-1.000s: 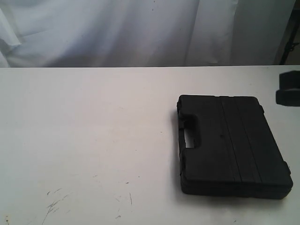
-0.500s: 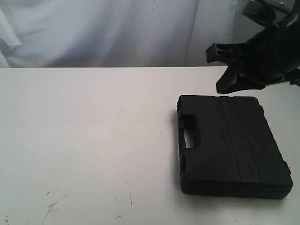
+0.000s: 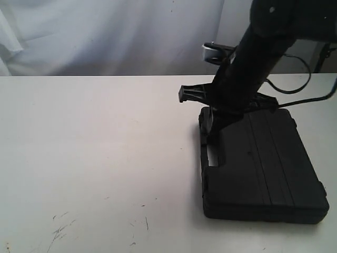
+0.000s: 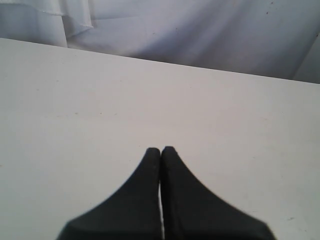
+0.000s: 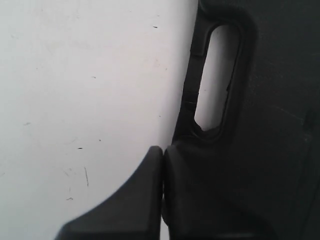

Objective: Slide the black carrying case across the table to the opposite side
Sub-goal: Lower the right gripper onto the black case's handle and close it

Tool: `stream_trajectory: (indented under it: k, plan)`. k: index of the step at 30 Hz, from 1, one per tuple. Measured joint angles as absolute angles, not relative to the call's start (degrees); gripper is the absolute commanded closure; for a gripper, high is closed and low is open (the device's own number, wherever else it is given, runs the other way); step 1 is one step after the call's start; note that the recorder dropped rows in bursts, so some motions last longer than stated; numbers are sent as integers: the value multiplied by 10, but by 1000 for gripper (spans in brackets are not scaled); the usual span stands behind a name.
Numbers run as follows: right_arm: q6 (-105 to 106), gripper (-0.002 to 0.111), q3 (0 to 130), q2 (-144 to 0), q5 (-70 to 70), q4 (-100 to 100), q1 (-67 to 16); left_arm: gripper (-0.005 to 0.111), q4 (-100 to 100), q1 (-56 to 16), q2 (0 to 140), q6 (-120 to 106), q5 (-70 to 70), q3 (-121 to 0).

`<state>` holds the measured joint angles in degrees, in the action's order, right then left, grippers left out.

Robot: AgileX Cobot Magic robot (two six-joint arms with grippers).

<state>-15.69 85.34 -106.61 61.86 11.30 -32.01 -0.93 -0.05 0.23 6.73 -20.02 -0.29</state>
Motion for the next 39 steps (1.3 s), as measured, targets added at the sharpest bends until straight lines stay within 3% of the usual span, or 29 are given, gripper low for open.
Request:
stream_trajectory:
  k: [14, 25, 39]
  plan:
    - [-234, 108, 938, -1179, 628, 35, -338, 107, -9, 0, 2, 67, -200, -3]
    - [-246, 80, 938, -1216, 592, 28, -338, 107, -9, 0, 2, 67, -200, -3]
    - [-277, 79, 938, -1260, 583, 22, -338, 107, -9, 0, 2, 67, -200, -3]
